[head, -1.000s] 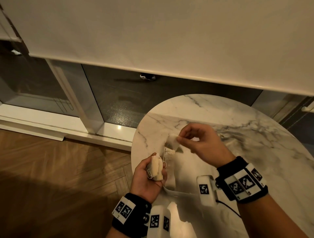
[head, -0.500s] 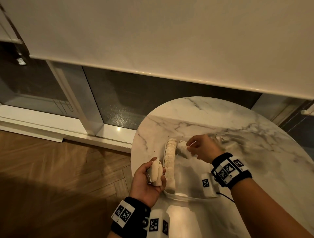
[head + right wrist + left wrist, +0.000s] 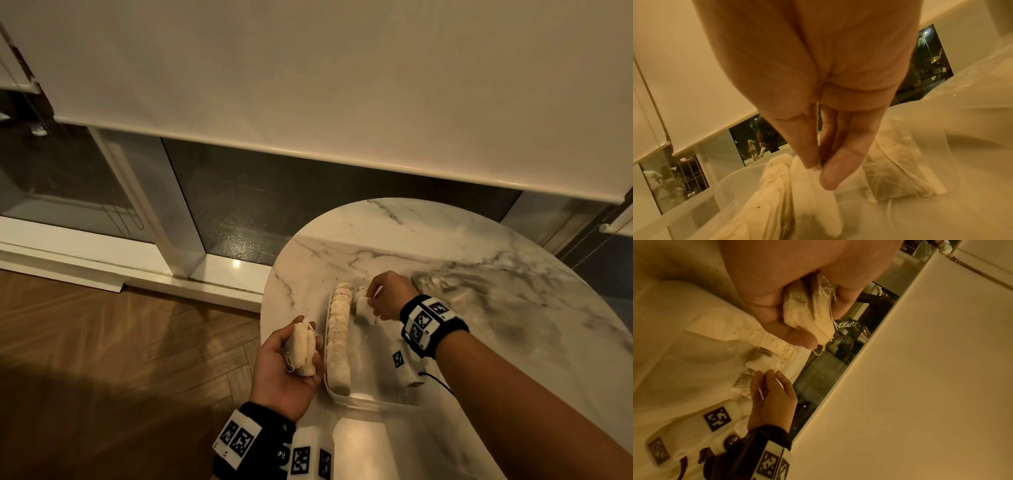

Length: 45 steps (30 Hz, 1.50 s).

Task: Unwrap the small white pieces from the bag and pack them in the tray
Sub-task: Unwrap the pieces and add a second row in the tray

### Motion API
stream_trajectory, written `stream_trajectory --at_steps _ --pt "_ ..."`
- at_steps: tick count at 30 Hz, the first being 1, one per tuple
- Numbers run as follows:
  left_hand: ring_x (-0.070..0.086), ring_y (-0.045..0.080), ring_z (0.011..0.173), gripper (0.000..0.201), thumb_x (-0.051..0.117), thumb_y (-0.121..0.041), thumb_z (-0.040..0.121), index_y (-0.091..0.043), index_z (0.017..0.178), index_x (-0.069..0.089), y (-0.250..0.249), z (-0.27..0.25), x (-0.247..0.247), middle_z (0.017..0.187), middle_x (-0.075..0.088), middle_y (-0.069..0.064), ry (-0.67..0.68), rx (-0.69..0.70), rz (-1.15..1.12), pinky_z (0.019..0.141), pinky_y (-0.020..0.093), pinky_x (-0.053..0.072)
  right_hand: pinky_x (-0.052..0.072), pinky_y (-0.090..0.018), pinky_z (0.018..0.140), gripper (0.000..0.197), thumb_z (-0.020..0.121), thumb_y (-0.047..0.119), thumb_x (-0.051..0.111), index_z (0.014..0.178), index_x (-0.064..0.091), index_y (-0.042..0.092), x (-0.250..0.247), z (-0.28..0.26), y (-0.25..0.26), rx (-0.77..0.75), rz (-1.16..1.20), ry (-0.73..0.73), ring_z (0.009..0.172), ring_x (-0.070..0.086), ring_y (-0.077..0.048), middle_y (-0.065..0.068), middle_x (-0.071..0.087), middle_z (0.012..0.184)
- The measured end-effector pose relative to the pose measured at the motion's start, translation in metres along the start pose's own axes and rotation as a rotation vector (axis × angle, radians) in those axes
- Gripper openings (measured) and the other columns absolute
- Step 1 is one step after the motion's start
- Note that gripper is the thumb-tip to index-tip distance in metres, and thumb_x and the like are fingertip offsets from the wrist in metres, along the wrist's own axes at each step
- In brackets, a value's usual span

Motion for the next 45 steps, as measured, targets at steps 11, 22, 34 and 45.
stream_trajectory --at_steps 11,22,34,45 --pt "0.063 0.019 0.079 0.036 0.064 -0.023 0.084 -0.023 0.12 0.066 -0.001 0.001 -0.007 0.097 0.07 0.004 -0.021 0.023 -0.011 0.049 0.025 0.052 0.046 -0.016 0.042 0.005 0.088 0.009 0.068 0.088 0.069 0.014 0.001 0.001 0.001 0.031 0.004 -0.061 0.057 0.071 -0.016 -0.009 0.072 0.079" --pt "0.063 0.018 0.078 0.037 0.066 -0.022 0.081 -0.024 0.118 0.067 0.003 0.003 -0.01 0.1 0.07 0.003 -0.018 0.018 0.001 0.051 0.025 0.052 0.063 -0.043 0.056 0.01 0.08 0.009 0.074 0.082 0.066 0.014 -0.007 0.002 -0.004 0.036 0.056 -0.157 0.059 0.073 -0.025 -0.011 0.071 0.079" --pt "0.063 0.018 0.077 0.037 0.065 -0.022 0.084 -0.024 0.12 0.066 0.006 0.002 -0.008 0.097 0.07 0.003 -0.042 0.015 0.033 0.051 0.024 0.052 0.062 -0.037 0.074 0.029 0.078 0.034 0.08 0.09 0.071 0.009 0.008 -0.001 -0.004 0.096 -0.121 -0.055 0.081 0.072 -0.025 -0.011 0.074 0.088" --pt "0.067 0.023 0.075 0.023 0.056 -0.027 0.093 -0.017 0.105 0.073 0.005 -0.01 0.026 0.095 0.072 0.009 0.074 0.072 0.09 0.06 0.031 0.05 0.062 -0.04 0.069 0.019 0.082 0.039 0.073 0.092 0.071 0.023 -0.026 -0.058 0.026 -0.104 0.145 -0.153 0.071 0.071 -0.017 0.001 0.073 0.08"
Point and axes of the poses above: each hand's wrist, its own z-axis towards the middle knuckle, its own x-axis out of the palm, y = z × x, the point moved 9 cm from there along z, towards the middle knuckle
